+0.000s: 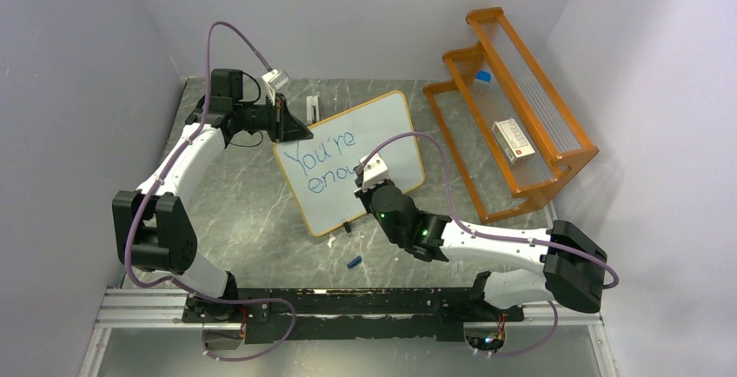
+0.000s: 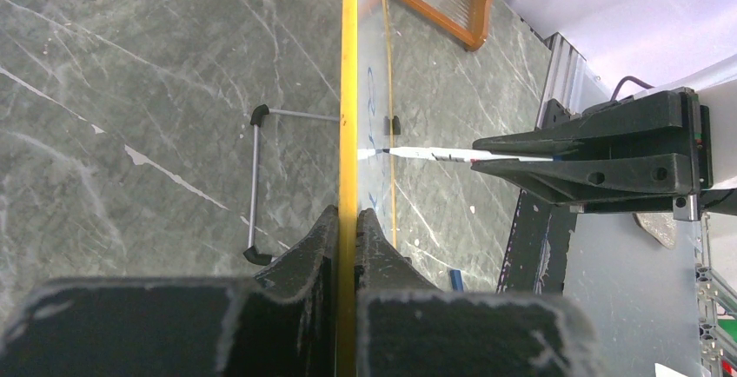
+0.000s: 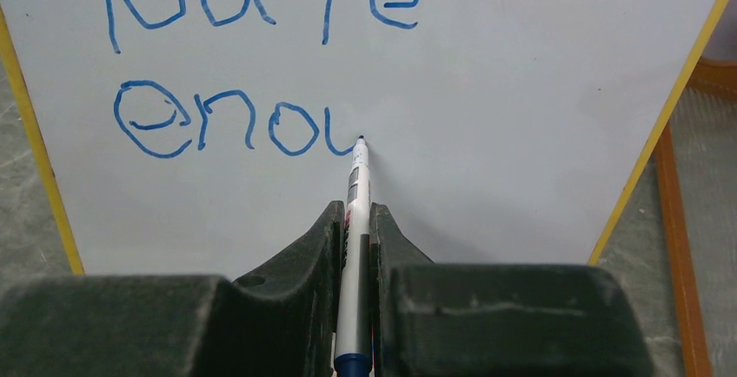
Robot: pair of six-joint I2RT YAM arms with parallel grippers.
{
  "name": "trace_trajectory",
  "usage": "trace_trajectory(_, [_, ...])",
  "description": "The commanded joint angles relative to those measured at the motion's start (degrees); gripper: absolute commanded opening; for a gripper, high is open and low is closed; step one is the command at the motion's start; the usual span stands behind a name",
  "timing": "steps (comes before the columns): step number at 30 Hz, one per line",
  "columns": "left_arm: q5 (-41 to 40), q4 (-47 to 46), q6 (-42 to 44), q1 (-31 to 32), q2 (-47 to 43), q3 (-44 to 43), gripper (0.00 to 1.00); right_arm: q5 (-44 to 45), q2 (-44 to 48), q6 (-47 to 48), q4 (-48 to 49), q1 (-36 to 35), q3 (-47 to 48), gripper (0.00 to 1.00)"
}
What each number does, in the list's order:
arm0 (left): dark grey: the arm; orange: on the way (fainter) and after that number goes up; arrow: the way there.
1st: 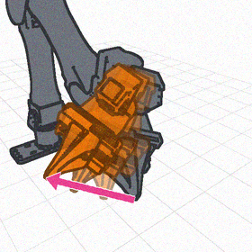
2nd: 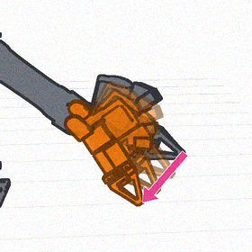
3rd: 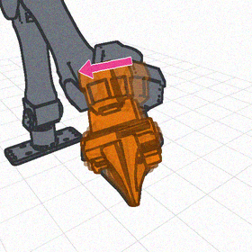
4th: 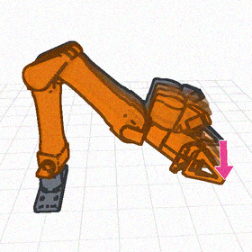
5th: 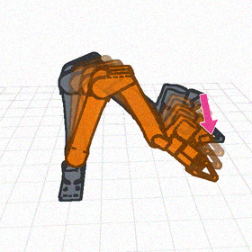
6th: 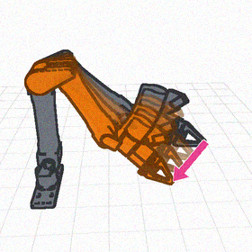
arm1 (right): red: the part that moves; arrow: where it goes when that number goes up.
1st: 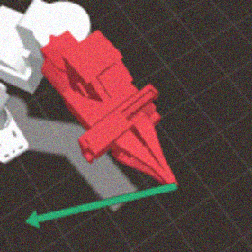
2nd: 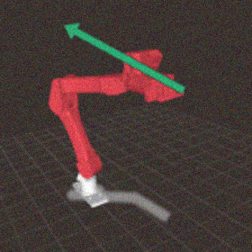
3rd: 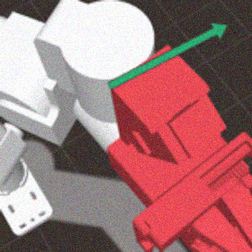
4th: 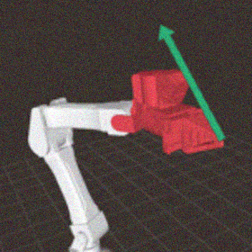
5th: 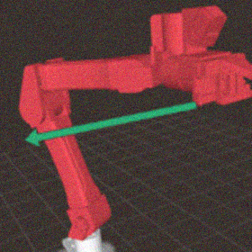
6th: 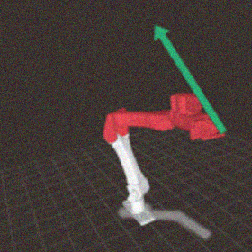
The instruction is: Write a sentence on the whiteboard
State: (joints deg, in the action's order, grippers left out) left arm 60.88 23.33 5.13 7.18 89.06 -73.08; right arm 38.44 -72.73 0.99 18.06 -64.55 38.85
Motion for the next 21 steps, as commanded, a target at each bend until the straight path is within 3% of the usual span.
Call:
trace_trajectory(1, [-3.23,1.06,3.39,-0.06,1.47,0.26,0.05,1.29,0.14,1.13,3.35,0.59,0.47,0.0])
trace_trajectory(21, [-3.24,1.06,3.4,-0.06,1.38,0.3,0.05,-0.22,-1.09,1.81,5.58,1.28,1.9,0.0])
